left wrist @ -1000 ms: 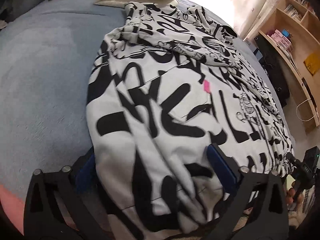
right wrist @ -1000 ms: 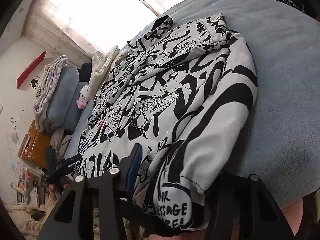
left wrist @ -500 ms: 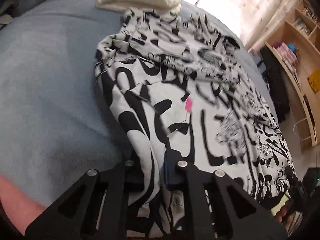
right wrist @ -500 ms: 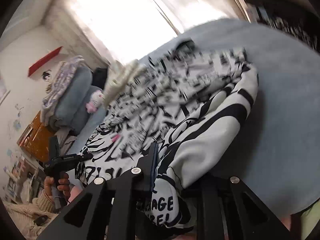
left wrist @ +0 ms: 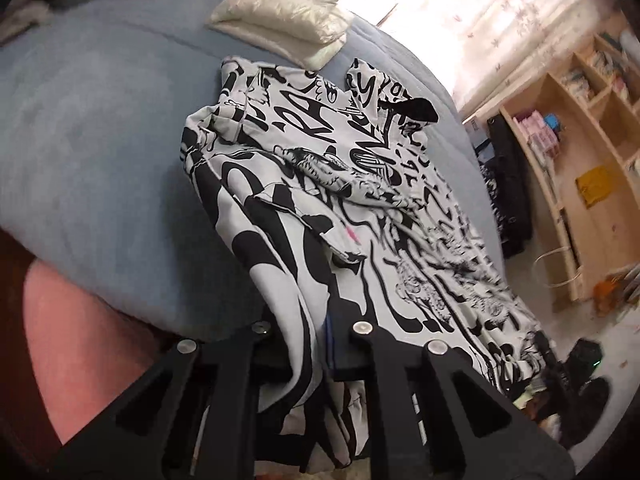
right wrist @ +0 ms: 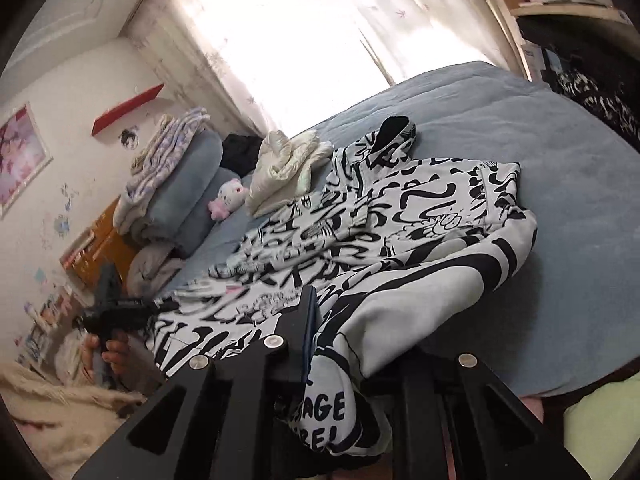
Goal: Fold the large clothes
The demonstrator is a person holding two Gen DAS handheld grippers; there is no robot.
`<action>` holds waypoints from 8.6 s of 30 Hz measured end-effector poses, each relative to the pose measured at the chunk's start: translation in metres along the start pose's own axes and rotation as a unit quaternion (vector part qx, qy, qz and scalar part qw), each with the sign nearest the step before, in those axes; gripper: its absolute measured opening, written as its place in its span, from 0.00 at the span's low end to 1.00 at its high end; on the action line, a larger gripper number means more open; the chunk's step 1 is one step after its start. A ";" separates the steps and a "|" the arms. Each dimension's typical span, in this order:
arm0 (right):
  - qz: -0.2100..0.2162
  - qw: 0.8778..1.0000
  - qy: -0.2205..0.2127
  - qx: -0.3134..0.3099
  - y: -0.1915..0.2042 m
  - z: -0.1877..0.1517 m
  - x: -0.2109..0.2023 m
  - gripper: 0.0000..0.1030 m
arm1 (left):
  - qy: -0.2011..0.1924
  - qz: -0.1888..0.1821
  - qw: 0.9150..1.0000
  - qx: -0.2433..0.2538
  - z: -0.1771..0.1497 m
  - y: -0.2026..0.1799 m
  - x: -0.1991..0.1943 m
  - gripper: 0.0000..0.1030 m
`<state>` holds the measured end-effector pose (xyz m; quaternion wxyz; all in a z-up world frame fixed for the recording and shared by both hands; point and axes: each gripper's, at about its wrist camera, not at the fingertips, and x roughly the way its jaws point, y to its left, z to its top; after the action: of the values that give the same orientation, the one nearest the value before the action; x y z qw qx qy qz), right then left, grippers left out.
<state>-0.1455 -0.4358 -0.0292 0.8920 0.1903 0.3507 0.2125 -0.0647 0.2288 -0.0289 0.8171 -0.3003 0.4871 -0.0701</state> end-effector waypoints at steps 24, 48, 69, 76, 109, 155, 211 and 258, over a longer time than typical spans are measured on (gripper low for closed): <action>-0.012 0.952 0.006 0.305 -0.157 0.232 0.280 0.79 | 0.007 -0.082 0.974 -0.212 0.255 0.004 0.201 0.70; -0.164 0.964 0.195 -0.070 -0.199 0.212 0.405 0.80 | 0.055 0.115 0.916 0.380 0.228 -0.037 0.239 0.70; -0.196 0.974 0.078 0.076 -0.200 0.263 0.455 0.13 | -0.050 0.141 0.982 0.117 0.304 0.009 0.270 0.09; -0.168 0.969 0.104 0.147 -0.231 0.249 0.474 0.18 | -0.002 0.071 0.994 0.088 0.314 0.031 0.275 0.19; -0.211 0.967 0.083 0.113 -0.228 0.252 0.470 0.09 | -0.039 0.200 0.961 0.188 0.295 -0.042 0.338 0.05; -0.174 0.978 0.048 0.102 -0.121 0.204 0.344 0.42 | -0.084 0.154 0.963 0.205 0.199 -0.069 0.237 0.08; -0.271 0.960 0.035 0.067 0.032 0.074 0.197 0.42 | -0.108 0.203 0.966 0.119 0.061 -0.041 0.096 0.09; -0.165 0.969 0.083 0.166 -0.105 0.453 0.573 0.63 | -0.027 0.292 0.936 0.197 0.391 -0.215 0.464 0.34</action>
<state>0.5812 -0.3161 -0.0838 0.8385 0.2568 0.4803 0.0163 0.5409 0.0315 -0.1236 0.8574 0.0204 0.5072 0.0848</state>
